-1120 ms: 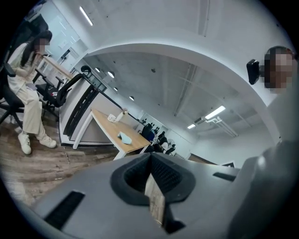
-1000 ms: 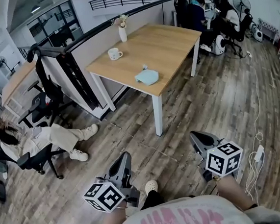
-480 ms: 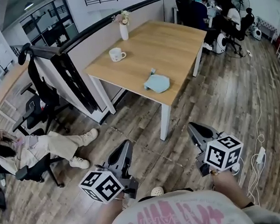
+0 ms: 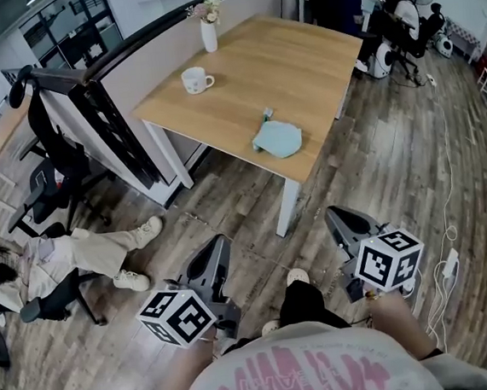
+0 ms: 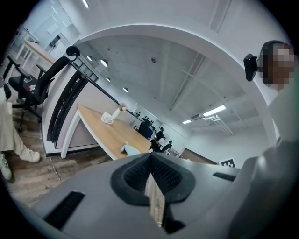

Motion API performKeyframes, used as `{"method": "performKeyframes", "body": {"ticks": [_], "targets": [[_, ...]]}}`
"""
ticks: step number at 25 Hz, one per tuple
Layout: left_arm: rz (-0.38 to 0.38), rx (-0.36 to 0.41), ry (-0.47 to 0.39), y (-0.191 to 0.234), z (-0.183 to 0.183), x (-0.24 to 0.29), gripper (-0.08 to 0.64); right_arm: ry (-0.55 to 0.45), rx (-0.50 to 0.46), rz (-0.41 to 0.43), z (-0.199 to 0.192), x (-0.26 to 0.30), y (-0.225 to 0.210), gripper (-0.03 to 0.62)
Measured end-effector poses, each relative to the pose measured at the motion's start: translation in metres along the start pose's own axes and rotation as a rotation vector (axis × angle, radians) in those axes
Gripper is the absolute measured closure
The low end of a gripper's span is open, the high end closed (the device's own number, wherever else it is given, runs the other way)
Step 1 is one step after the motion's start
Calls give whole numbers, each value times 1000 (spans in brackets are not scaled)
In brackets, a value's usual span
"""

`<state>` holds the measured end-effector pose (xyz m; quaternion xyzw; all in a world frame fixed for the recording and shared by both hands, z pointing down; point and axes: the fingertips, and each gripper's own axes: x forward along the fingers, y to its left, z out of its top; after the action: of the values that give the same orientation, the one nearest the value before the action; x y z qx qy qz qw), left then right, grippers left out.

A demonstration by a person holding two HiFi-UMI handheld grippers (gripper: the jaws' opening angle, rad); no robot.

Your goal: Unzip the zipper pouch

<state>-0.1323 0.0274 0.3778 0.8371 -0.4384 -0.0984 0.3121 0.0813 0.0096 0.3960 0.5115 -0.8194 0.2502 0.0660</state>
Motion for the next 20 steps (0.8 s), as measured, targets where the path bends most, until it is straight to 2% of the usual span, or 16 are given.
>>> {"method": "performKeyframes", "body": {"ticks": [4, 9, 16, 20], "targets": [[36, 8, 12, 22, 7, 32, 560, 21, -8, 20, 14, 36, -17, 595], [37, -28, -48, 41, 33, 81, 560, 43, -22, 62, 45, 92, -50, 595], [123, -40, -88, 73, 69, 155, 560, 92, -72, 165, 110, 183, -89, 595], [174, -46, -115, 91, 81, 189, 560, 129, -71, 211, 129, 229, -114, 595]]}}
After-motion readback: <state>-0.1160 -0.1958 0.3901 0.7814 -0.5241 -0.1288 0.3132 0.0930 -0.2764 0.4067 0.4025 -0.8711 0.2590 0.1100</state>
